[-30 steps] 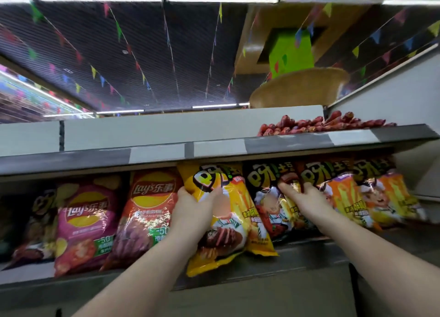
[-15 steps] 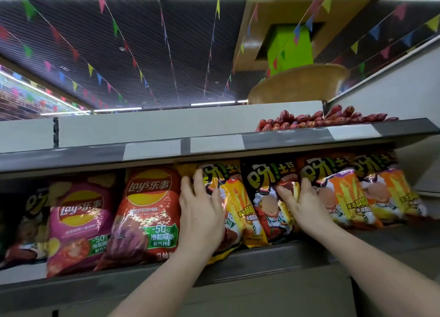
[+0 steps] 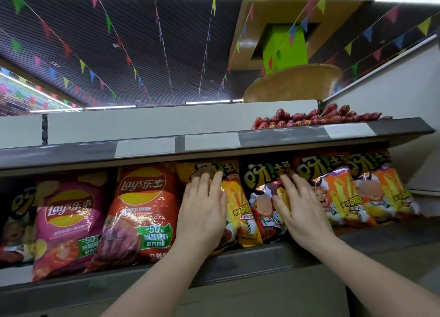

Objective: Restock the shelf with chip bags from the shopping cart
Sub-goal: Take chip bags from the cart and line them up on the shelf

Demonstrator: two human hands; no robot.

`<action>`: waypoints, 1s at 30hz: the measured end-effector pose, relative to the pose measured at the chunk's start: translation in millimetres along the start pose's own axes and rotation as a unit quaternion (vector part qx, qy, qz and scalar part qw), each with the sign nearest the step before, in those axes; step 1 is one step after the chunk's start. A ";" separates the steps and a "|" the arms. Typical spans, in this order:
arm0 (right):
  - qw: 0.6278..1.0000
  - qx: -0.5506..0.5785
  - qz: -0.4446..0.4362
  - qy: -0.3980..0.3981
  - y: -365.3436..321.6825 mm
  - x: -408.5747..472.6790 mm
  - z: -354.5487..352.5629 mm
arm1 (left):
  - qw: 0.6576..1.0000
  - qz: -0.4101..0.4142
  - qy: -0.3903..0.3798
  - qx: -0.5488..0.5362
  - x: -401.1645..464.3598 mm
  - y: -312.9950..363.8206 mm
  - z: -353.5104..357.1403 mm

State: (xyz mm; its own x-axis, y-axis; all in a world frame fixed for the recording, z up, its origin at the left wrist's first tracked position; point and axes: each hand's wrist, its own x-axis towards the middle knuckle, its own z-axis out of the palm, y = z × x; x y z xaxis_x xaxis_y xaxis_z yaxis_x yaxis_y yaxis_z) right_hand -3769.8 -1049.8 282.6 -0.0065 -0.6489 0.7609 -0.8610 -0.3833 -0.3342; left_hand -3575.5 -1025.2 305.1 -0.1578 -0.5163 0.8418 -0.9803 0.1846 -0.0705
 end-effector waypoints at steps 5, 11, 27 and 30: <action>0.997 -0.038 -0.002 -0.062 11.0 -4.7 2.9 | 0.995 -0.009 -0.086 0.059 -4.3 -9.5 8.4; 0.996 -0.059 -0.003 -0.072 9.0 -6.6 2.0 | 0.990 -0.034 -0.122 0.061 -5.8 -9.5 13.5; 0.996 0.057 0.010 -0.070 -3.0 -44.7 -48.2 | 0.995 -0.068 -0.043 -0.057 -66.1 12.4 -36.6; 0.995 0.065 0.006 -0.070 -8.6 -57.8 -54.8 | 0.995 -0.082 -0.033 -0.049 -85.3 16.1 -53.2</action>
State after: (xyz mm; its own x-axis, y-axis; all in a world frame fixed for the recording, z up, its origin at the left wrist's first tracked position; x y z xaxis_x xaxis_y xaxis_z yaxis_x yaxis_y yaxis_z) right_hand -3789.9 -972.9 271.9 0.0620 -0.7357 0.6744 -0.7879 -0.4509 -0.4195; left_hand -3571.5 -933.7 260.6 -0.0067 -0.5988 0.8008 -0.9777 0.1719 0.1204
